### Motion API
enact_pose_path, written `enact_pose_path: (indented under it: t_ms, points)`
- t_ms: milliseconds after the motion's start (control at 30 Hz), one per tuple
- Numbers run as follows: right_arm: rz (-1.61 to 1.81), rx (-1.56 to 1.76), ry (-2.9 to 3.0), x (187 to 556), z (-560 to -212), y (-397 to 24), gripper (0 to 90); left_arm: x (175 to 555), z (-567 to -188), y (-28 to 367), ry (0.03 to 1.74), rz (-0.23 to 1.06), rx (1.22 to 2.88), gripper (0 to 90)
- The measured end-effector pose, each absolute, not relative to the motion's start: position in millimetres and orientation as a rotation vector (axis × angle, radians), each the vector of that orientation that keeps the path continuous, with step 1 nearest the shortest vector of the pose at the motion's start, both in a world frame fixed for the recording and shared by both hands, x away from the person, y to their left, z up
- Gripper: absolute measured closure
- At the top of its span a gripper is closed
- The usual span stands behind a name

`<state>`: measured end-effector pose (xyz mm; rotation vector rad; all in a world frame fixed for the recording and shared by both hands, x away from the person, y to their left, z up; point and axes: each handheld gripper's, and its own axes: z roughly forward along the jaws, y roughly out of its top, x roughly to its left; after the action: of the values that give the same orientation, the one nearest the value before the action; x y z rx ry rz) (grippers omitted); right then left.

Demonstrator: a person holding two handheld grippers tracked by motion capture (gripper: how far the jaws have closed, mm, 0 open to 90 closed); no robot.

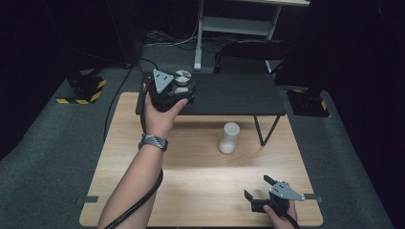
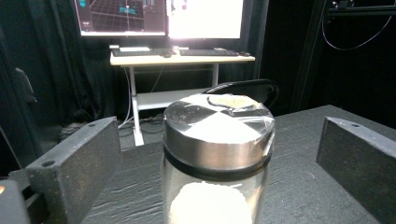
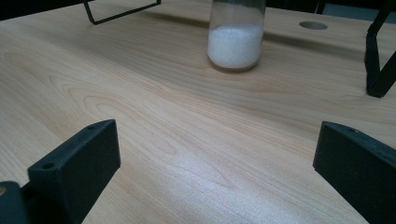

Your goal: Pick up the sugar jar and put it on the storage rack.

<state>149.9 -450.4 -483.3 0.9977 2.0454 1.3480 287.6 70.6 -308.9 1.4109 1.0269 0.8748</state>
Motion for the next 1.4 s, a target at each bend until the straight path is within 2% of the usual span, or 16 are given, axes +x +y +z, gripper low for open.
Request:
enact_pose_path:
  t_ms: [733, 1400]
  points:
    - [1.337, 0.997, 2.047, 149, -483, -449, 0.1, 248, -323, 90, 0.98, 0.844, 1.429, 0.3]
    - [1.328, 0.987, 2.046, 148, -483, -447, 0.1, 203, -366, 108, 0.943, 0.832, 1.465, 0.3]
